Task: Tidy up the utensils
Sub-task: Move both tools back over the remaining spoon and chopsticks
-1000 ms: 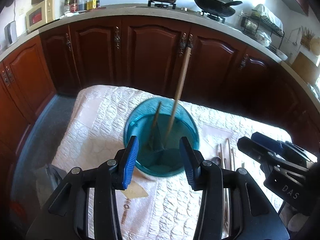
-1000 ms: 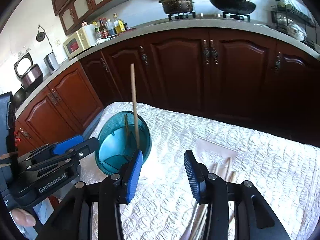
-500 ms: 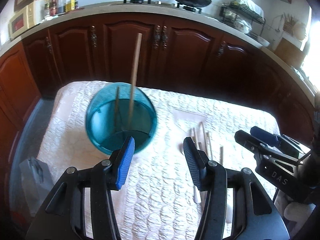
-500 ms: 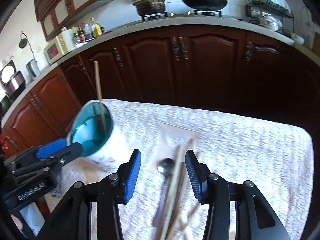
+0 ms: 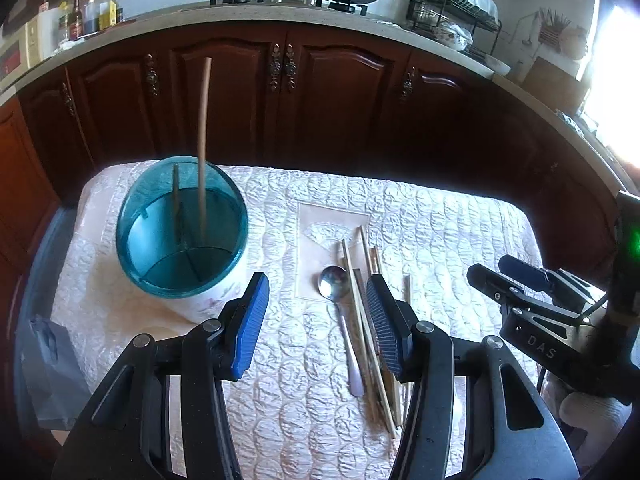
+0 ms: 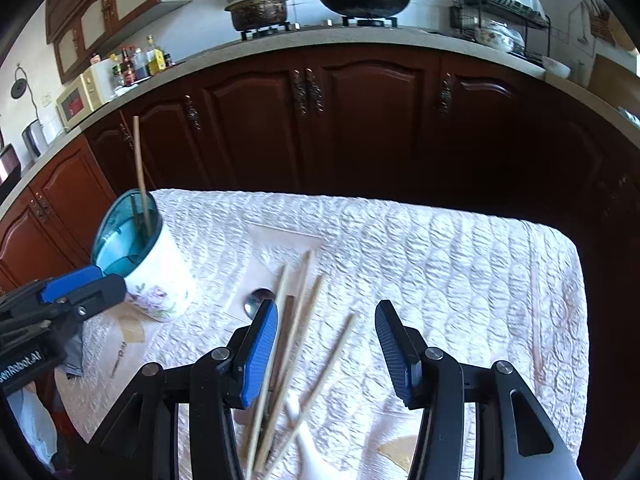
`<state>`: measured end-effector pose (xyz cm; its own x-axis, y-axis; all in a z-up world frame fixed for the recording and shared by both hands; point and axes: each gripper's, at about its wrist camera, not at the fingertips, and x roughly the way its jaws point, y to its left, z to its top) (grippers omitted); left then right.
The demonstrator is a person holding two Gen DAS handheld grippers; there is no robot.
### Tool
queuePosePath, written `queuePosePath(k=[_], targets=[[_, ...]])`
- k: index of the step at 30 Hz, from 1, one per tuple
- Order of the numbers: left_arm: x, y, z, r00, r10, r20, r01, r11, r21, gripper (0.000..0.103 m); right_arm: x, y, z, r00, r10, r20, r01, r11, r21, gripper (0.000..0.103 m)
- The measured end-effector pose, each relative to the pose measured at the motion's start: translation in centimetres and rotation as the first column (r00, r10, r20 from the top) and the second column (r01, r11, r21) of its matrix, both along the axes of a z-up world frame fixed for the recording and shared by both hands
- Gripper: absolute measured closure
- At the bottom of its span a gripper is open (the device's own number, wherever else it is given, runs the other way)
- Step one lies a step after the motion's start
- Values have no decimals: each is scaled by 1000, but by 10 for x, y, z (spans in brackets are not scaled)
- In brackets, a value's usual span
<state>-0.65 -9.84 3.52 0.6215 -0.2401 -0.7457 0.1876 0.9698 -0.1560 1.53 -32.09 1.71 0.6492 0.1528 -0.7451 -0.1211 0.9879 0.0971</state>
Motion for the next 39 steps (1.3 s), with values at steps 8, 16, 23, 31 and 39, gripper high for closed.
queuePosePath(k=[8, 16, 23, 31, 39], targets=[[2, -8, -16, 998, -31, -52, 31, 999, 13, 53, -3, -21, -18, 998, -41, -37, 41, 999, 3, 54], [8, -8, -43, 990, -35, -137, 35, 999, -1, 53, 5, -37, -51, 990, -21, -141, 37, 993, 114, 54], [14, -11, -65, 982, -39, -185, 40, 999, 0, 53, 21, -27, -75, 979, 39, -201, 6, 975, 220, 65], [28, -19, -86, 975, -40, -218, 39, 999, -10, 53, 53, -4, -97, 962, 110, -249, -39, 961, 273, 73], [41, -24, -96, 979, -8, -204, 16, 999, 34, 53, 83, 2, -120, 947, 113, -302, -18, 954, 298, 79]])
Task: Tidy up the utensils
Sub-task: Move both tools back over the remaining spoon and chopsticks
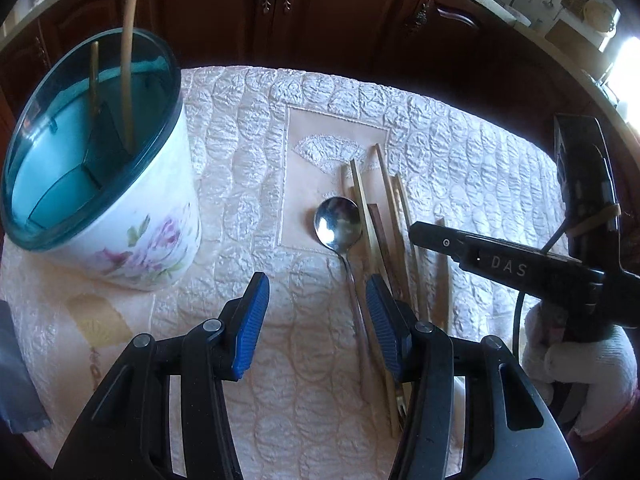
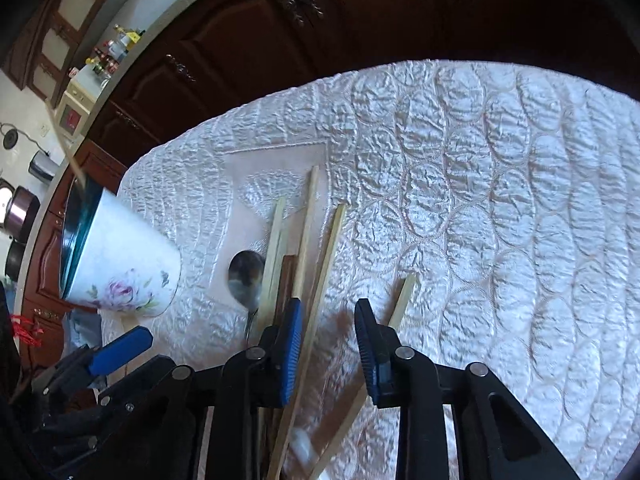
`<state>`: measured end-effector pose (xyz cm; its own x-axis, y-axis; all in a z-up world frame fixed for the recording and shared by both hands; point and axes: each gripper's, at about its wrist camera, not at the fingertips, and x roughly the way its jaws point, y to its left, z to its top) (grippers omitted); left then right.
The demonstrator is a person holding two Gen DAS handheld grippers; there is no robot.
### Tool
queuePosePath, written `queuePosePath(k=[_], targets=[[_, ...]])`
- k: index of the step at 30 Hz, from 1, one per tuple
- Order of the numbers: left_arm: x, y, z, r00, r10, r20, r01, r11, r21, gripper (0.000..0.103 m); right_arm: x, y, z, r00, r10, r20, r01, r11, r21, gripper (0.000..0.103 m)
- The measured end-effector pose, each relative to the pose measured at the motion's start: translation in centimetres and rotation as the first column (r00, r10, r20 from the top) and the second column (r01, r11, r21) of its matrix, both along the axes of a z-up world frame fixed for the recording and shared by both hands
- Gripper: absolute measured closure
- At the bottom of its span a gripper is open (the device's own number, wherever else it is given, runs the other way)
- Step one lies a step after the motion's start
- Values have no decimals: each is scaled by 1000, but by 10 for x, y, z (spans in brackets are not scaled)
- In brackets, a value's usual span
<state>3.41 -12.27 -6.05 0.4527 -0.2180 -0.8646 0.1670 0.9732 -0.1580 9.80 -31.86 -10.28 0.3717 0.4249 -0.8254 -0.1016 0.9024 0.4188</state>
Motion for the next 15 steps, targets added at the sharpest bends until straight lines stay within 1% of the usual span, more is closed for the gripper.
queuePosePath(k=[1, 5, 7, 9, 11, 15], targets=[[2, -1, -1, 1000, 2, 3, -2, 1000, 4, 53, 2, 0, -2, 1000, 0, -7, 0, 1000, 11, 81], [10, -3, -8, 1000, 12, -3, -12, 1000, 13, 53, 11, 2, -11, 1000, 1, -27, 1, 999, 45, 84], [15, -5, -11, 1000, 21, 0, -21, 1000, 17, 53, 14, 4, -15, 1000, 1, -31, 0, 998, 55, 92], [21, -6, -14, 999, 34, 4, -34, 999, 18, 53, 13, 3, -14, 1000, 7, -25, -5, 998, 68, 96], [28, -8, -18, 999, 44, 2, -44, 999, 20, 53, 13, 2, -11, 1000, 13, -13, -12, 999, 51, 96], [40, -12, -24, 999, 48, 6, -48, 999, 25, 53, 4, -14, -9, 1000, 10, -8, -9, 999, 44, 96]])
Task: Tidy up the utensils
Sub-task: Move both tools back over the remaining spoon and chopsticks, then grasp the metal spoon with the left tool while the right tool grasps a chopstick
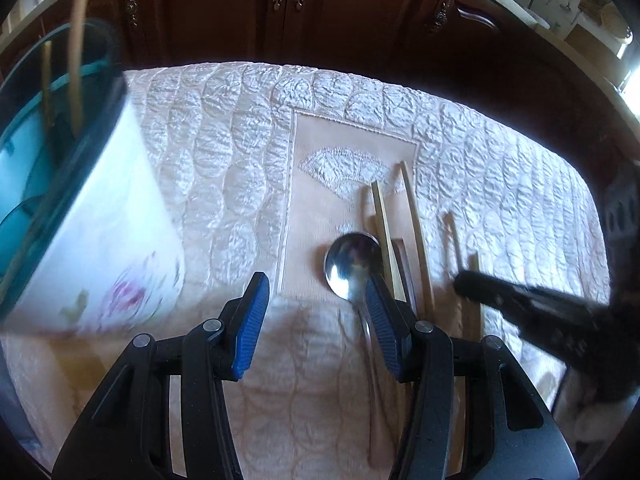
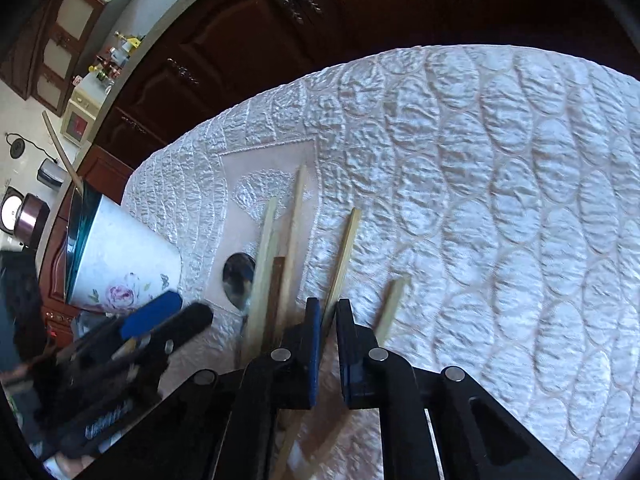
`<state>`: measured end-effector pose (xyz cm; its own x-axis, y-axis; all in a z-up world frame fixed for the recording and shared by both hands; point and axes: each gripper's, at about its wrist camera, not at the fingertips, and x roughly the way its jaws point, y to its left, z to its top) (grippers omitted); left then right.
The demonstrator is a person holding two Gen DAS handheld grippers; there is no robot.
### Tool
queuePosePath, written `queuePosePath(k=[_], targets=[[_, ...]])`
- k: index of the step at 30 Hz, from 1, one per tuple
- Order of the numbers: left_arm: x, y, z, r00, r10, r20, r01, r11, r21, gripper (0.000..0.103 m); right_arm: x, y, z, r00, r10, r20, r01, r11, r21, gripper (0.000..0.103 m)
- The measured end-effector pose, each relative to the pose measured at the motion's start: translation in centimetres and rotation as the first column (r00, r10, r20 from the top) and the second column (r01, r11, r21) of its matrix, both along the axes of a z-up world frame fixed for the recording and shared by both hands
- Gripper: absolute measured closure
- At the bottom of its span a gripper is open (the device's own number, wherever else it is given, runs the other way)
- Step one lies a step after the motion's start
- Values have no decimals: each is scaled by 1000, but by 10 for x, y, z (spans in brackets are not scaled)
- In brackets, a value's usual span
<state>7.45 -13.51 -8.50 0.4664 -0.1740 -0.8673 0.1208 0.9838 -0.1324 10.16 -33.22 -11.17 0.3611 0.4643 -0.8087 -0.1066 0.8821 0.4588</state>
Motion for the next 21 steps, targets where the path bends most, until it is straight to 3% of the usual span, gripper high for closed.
queuePosePath(k=[9, 11, 14, 21], targets=[[23, -13, -14, 997, -68, -32, 68, 998, 1, 60, -5, -21, -10, 1000, 8, -6, -8, 999, 32, 95], [27, -15, -16, 996, -75, -39, 75, 997, 2, 65, -4, -24, -11, 1000, 9, -8, -8, 999, 44, 95], [33, -17, -19, 995, -86, -43, 86, 996, -4, 88, 0, -25, -13, 1000, 9, -14, -8, 998, 59, 95], [21, -7, -11, 996, -68, -50, 67, 997, -37, 99, 1, -22, -8, 1000, 12, -6, -12, 999, 44, 95]])
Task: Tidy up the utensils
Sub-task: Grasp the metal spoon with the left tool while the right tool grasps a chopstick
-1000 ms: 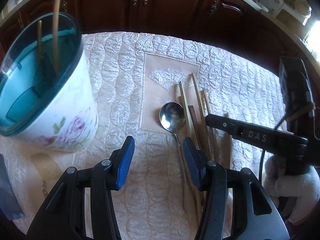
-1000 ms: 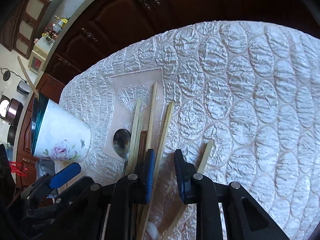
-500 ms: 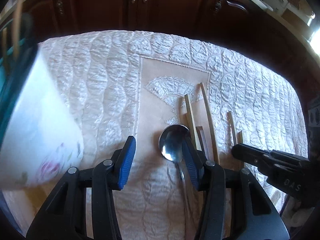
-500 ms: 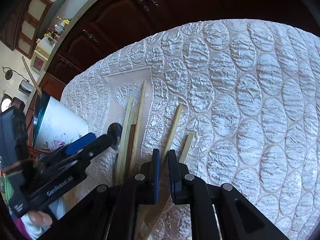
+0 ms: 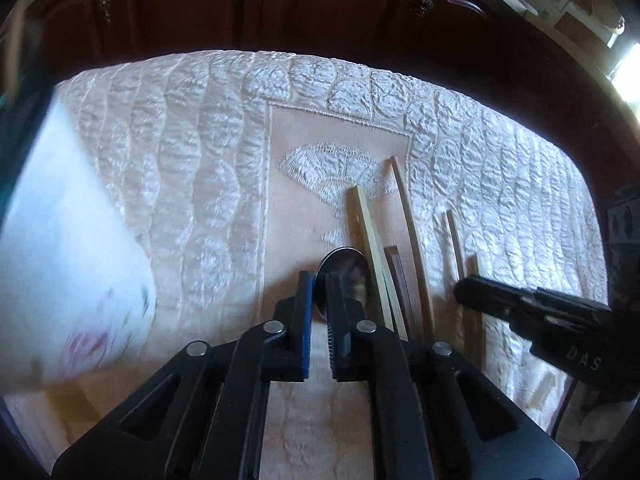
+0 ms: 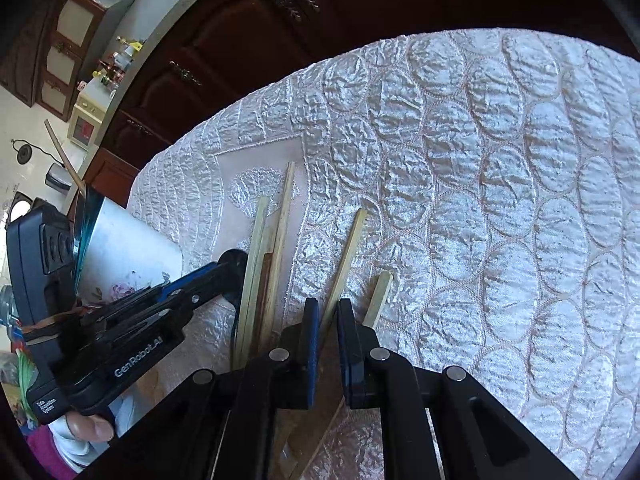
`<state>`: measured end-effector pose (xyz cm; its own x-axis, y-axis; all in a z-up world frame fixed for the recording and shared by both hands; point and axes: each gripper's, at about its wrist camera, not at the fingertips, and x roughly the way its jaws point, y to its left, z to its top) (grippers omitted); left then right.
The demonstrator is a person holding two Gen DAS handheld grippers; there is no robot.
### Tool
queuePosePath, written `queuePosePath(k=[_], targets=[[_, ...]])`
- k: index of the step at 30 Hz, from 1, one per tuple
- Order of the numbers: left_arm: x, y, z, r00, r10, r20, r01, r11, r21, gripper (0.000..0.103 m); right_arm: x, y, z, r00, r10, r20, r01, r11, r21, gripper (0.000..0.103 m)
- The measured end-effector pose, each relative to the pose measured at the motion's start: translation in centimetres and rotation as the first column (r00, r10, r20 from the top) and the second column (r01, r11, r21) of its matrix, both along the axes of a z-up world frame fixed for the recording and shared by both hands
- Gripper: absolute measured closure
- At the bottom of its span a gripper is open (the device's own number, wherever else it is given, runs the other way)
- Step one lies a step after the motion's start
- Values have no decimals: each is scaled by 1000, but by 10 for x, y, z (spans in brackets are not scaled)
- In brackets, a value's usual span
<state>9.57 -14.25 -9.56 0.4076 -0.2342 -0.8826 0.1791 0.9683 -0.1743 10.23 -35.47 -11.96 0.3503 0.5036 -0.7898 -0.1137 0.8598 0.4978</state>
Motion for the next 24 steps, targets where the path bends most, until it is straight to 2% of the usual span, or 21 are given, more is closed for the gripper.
queuePosePath(k=[6, 12, 17, 20, 22, 24], targets=[[-36, 24, 8, 1000, 5, -12, -5, 1000, 11, 101, -14, 20, 16, 999, 42, 28, -41, 999, -17, 95], [-78, 64, 10, 998, 50, -39, -49, 998, 24, 101, -40, 37, 22, 994, 104, 24, -105, 994, 18, 96], [-96, 88, 5, 997, 66, -51, -65, 998, 19, 100, -49, 52, 18, 991, 131, 11, -131, 991, -22, 96], [-94, 103, 4, 995, 84, -60, -85, 996, -18, 91, -48, 52, 13, 993, 116, -3, -116, 993, -39, 96], [-92, 106, 5, 995, 76, -59, -79, 996, -42, 68, -48, 46, 13, 994, 106, -2, -106, 993, -52, 96], [-90, 106, 7, 997, 65, -48, -67, 996, -54, 66, -46, 44, 14, 995, 98, -4, -98, 993, -63, 96]])
